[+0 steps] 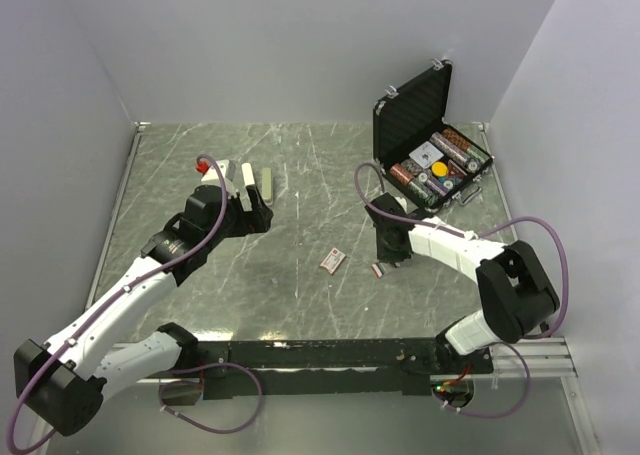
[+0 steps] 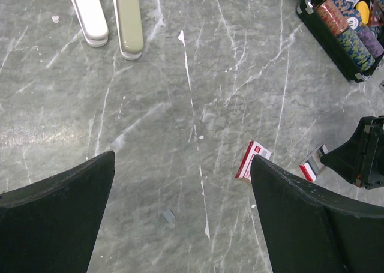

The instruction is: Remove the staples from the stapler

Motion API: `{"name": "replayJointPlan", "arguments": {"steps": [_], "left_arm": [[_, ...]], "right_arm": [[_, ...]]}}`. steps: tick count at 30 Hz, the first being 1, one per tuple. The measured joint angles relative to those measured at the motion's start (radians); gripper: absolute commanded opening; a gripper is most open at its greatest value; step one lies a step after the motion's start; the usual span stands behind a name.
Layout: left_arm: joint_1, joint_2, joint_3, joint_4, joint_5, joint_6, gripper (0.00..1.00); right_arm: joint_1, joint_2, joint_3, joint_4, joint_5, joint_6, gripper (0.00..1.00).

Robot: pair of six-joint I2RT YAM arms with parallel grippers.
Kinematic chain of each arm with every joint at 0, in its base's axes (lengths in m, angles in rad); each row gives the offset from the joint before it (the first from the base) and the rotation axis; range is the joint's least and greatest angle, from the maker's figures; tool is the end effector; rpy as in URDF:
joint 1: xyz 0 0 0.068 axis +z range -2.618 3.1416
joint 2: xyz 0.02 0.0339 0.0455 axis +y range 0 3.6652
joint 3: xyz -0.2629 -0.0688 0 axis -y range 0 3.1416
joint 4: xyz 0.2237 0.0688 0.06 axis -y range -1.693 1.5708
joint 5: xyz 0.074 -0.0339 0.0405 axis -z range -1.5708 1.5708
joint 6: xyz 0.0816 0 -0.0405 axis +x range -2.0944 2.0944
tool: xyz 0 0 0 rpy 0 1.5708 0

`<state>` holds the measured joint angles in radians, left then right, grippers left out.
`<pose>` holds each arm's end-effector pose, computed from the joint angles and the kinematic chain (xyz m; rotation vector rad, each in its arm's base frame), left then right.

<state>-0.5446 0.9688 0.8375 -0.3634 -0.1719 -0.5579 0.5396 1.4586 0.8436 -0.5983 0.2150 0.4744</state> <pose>0.2096 -0.1107 0.2871 -0.1216 2.0925 -0.5006 0.2334 0.1195 0.1507 -0.0357 2.7267 -0.0180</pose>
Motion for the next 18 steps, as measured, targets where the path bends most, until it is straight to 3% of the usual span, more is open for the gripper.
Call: {"name": "replayJointPlan", "arguments": {"steps": [18], "left_arm": [[0.000,0.005,0.000,0.000,0.000,0.000,0.99]], "right_arm": [[-0.026,0.070,0.000,0.039,-0.006,0.000,0.22]]}}
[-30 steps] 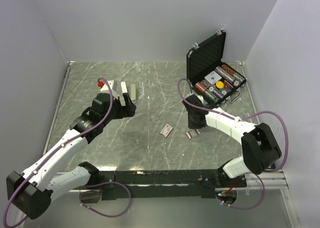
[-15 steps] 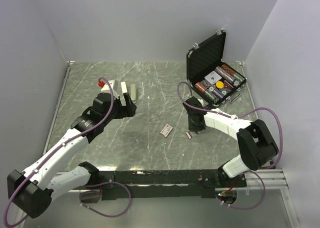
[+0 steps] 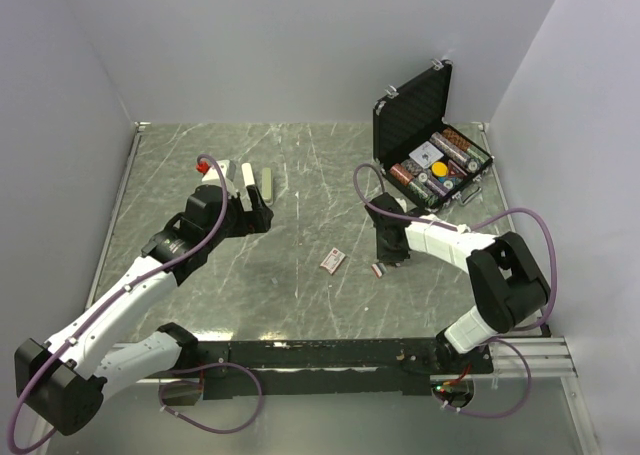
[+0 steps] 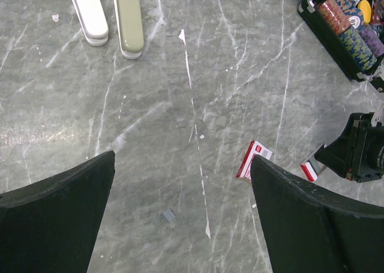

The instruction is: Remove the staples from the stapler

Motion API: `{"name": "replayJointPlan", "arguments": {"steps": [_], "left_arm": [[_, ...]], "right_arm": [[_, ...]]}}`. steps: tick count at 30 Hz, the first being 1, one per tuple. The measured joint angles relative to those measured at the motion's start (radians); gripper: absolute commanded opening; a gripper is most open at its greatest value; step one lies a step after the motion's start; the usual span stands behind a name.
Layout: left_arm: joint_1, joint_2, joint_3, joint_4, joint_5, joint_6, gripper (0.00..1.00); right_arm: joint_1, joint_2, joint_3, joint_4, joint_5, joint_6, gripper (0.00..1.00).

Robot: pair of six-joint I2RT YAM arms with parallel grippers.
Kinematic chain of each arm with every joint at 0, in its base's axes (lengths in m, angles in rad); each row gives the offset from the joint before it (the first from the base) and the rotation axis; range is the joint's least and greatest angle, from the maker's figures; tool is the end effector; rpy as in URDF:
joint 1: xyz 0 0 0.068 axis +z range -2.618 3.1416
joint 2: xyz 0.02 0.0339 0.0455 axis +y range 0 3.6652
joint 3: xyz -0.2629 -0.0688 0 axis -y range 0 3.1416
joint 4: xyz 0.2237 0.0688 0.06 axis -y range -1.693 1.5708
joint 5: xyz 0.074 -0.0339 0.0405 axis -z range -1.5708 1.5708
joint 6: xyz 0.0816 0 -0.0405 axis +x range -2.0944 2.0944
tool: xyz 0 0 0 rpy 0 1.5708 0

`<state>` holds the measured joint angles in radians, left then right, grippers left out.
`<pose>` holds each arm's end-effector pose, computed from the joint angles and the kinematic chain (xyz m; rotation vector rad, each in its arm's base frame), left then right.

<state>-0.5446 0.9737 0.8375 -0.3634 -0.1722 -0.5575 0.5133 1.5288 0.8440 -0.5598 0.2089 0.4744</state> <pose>0.2104 -0.1111 0.2860 -0.1210 2.0970 -0.4976 0.2431 0.1176 0.1354 -0.0061 2.7570 -0.0394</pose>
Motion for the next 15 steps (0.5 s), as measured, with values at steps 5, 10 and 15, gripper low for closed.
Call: {"name": "replayJointPlan", "arguments": {"steps": [5,10,15], "left_arm": [[0.000,0.000,0.000,0.000,0.000,0.000,0.99],[0.000,0.000,0.000,0.000,0.000,0.000,0.99],[0.000,0.000,0.000,0.000,0.000,0.000,0.99]], "right_arm": [[-0.001,0.000,0.001,0.000,-0.009,0.003,0.30],[-0.001,-0.001,0.011,-0.007,-0.008,0.003,0.36],[-0.001,-0.020,0.055,-0.040,-0.007,0.003,0.39]]}}
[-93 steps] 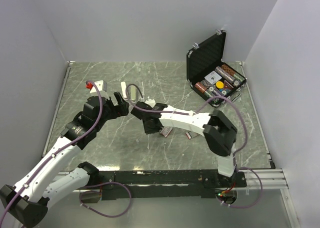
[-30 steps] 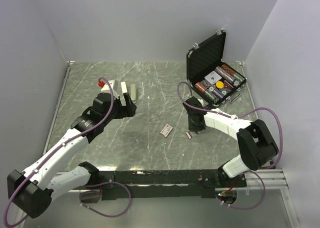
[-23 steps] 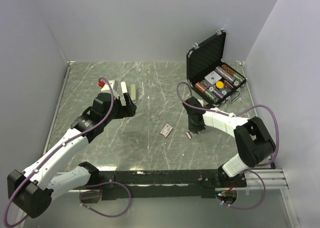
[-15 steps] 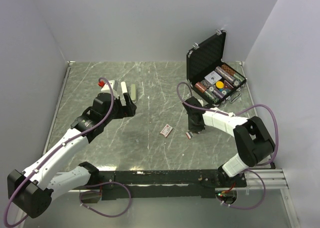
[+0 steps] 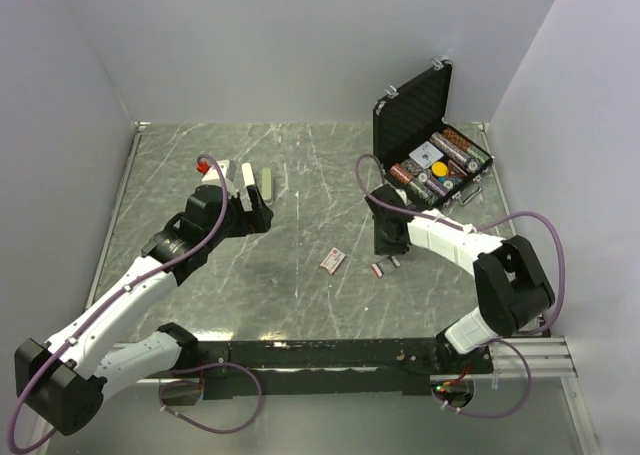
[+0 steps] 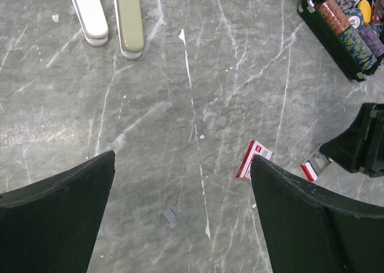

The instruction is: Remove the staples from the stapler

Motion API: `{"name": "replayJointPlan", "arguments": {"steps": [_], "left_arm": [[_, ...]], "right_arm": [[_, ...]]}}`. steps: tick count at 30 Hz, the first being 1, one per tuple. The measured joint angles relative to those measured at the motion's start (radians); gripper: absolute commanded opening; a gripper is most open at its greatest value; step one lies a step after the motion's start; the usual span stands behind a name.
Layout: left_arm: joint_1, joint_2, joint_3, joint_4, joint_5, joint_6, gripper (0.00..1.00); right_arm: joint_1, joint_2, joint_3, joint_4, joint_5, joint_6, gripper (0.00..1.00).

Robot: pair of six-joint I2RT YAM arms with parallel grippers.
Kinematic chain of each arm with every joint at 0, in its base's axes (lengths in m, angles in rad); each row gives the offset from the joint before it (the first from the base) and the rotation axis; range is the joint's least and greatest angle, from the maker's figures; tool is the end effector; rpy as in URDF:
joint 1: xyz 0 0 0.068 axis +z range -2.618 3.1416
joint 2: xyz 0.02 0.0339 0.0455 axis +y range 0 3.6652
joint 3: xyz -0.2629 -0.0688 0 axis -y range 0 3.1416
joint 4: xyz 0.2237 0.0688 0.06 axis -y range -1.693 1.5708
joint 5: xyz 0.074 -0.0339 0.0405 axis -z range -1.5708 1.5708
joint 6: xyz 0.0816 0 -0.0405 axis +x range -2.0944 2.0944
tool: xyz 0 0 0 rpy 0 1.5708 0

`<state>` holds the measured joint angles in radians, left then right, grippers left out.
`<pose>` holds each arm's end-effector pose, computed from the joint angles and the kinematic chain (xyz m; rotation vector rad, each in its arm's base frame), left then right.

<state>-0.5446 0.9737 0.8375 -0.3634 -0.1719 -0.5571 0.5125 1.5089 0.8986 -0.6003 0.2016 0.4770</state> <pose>0.2104 -0.1111 0.2860 -0.1204 2.0971 -0.4976 0.2483 0.1210 0.1528 0.0018 2.7310 -0.0070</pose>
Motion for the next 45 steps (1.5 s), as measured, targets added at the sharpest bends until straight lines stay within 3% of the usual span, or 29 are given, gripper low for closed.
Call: {"name": "replayJointPlan", "arguments": {"steps": [7,13,18,27,45], "left_arm": [[0.000,0.000,0.000,0.000,0.002,0.000,0.99],[0.000,0.000,0.000,0.000,-0.001,-0.001,0.99],[0.006,-0.005,0.000,-0.002,-0.016,-0.003,0.99],[0.012,-0.125,0.000,-0.025,-0.139,-0.010,0.97],[0.013,-0.350,-0.001,-0.120,-0.279,-0.011,0.97]], "right_arm": [[0.030,-0.056,0.087,-0.015,-0.025,-0.019,0.46],[0.160,-0.031,0.211,-0.023,-0.068,-0.026,0.50],[0.280,0.048,0.274,0.020,-0.158,-0.005,0.54],[0.375,0.230,0.367,0.085,-0.299,0.031,0.57],[0.544,0.505,0.659,-0.015,-0.287,0.005,0.59]]}}
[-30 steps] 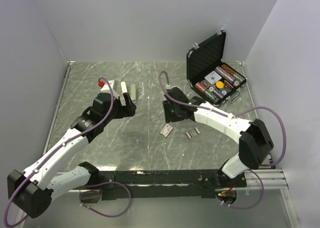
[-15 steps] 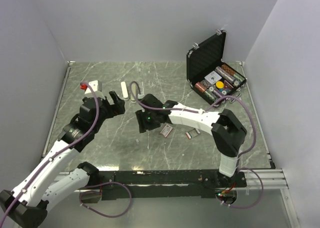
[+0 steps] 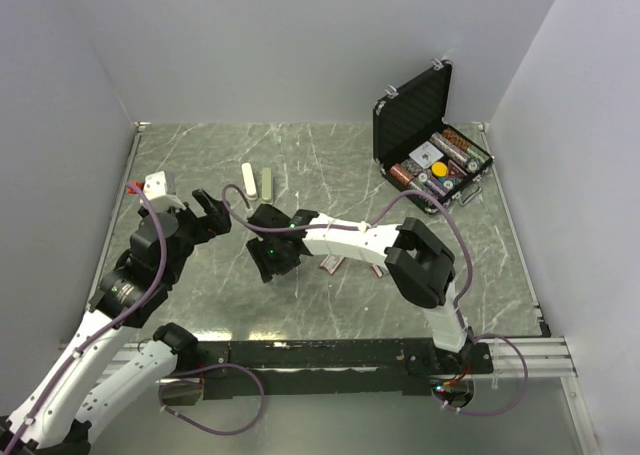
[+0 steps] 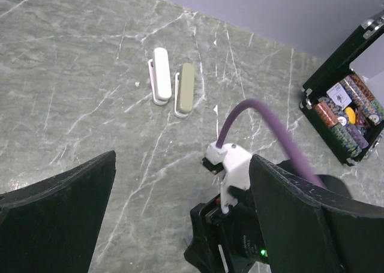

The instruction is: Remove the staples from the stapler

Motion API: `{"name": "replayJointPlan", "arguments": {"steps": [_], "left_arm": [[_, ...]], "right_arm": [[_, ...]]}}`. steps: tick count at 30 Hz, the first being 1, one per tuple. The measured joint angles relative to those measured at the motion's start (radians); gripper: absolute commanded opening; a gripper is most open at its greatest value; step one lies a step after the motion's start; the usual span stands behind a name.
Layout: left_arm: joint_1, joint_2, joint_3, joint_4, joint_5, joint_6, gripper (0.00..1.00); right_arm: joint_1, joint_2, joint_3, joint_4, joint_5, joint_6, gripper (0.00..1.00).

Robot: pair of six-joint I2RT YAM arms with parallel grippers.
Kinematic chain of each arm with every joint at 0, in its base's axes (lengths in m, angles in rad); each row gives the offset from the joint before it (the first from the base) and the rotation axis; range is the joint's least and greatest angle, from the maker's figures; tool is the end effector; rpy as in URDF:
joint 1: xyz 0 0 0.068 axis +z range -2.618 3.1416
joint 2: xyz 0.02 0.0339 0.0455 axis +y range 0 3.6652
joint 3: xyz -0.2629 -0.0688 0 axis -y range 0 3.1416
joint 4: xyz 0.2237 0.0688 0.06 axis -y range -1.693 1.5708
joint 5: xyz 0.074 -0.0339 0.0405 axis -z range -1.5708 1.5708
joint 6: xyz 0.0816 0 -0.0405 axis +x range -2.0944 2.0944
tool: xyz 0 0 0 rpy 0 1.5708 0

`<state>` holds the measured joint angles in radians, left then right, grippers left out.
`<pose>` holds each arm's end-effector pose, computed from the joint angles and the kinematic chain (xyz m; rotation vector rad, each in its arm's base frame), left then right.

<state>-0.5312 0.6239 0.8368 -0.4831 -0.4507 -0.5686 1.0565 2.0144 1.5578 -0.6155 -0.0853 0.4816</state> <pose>0.1514 -0.0477 0.3336 -0.3477 1.7952 -0.3640 0.2076 0.3816 0.1698 -0.8183 2.6612 0.5784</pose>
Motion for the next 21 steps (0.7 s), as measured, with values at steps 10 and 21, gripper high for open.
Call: {"name": "replayJointPlan", "arguments": {"steps": [10,21], "left_arm": [[0.003,-0.011,-0.031,-0.001,0.000,0.006,0.97],[0.005,-0.013,-0.032,-0.002,-0.003,0.008,0.97]], "right_arm": [[0.019,0.066,0.048,-0.064,0.035,0.000,0.59],[0.029,0.127,0.107,-0.095,0.063,0.004,0.58]]}}
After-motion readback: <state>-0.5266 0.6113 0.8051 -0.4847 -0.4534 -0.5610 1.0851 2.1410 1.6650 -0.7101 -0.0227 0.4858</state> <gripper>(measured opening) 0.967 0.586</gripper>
